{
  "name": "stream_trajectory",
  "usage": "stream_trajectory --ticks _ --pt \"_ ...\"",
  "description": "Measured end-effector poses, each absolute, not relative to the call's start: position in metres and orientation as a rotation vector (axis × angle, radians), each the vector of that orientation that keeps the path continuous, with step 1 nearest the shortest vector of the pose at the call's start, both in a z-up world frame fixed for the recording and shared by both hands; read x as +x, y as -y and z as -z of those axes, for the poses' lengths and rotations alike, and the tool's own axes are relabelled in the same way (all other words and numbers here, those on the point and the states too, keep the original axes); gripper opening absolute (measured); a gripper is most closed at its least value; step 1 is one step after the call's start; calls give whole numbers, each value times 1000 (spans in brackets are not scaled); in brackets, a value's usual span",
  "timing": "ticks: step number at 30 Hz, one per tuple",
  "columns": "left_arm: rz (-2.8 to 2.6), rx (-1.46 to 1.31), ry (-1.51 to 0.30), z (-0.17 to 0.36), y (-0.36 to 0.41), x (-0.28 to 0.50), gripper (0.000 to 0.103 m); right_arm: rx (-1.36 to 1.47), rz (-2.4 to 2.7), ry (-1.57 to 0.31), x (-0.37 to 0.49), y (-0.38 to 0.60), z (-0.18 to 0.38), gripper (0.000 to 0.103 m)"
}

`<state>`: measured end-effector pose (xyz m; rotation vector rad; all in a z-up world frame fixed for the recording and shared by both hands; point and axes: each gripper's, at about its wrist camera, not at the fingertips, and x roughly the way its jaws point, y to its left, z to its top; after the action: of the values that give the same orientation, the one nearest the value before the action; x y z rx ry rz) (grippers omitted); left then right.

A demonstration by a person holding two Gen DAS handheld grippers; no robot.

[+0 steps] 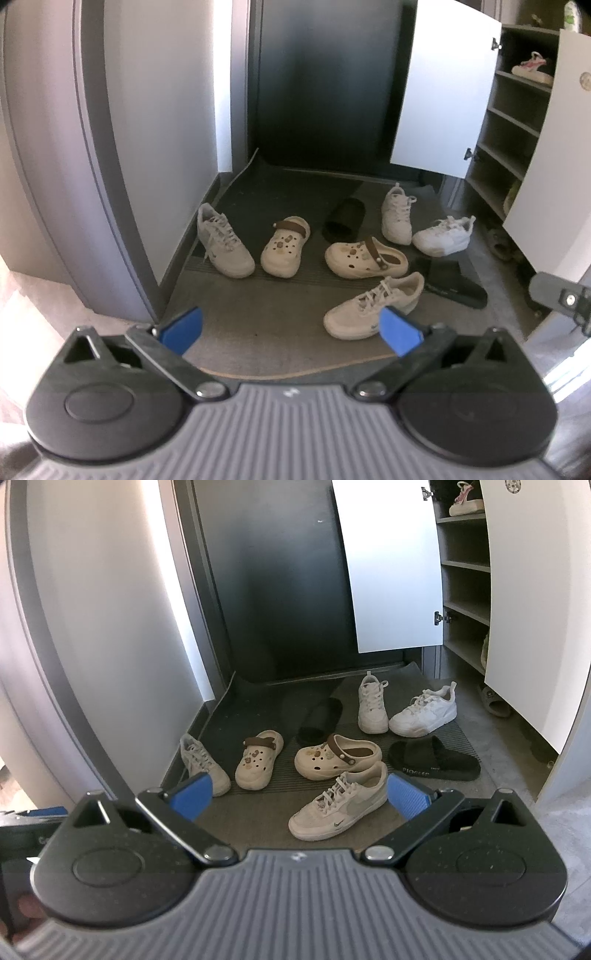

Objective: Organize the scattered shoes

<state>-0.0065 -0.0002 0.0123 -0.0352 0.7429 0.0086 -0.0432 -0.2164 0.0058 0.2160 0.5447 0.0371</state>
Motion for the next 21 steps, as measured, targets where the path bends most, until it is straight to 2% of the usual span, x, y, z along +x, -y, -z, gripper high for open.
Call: stream_trajectory --ticks 21 --pt "21 -62 -741 -9 -6 -5 103 216 -44 -561 -41 213 -5 103"
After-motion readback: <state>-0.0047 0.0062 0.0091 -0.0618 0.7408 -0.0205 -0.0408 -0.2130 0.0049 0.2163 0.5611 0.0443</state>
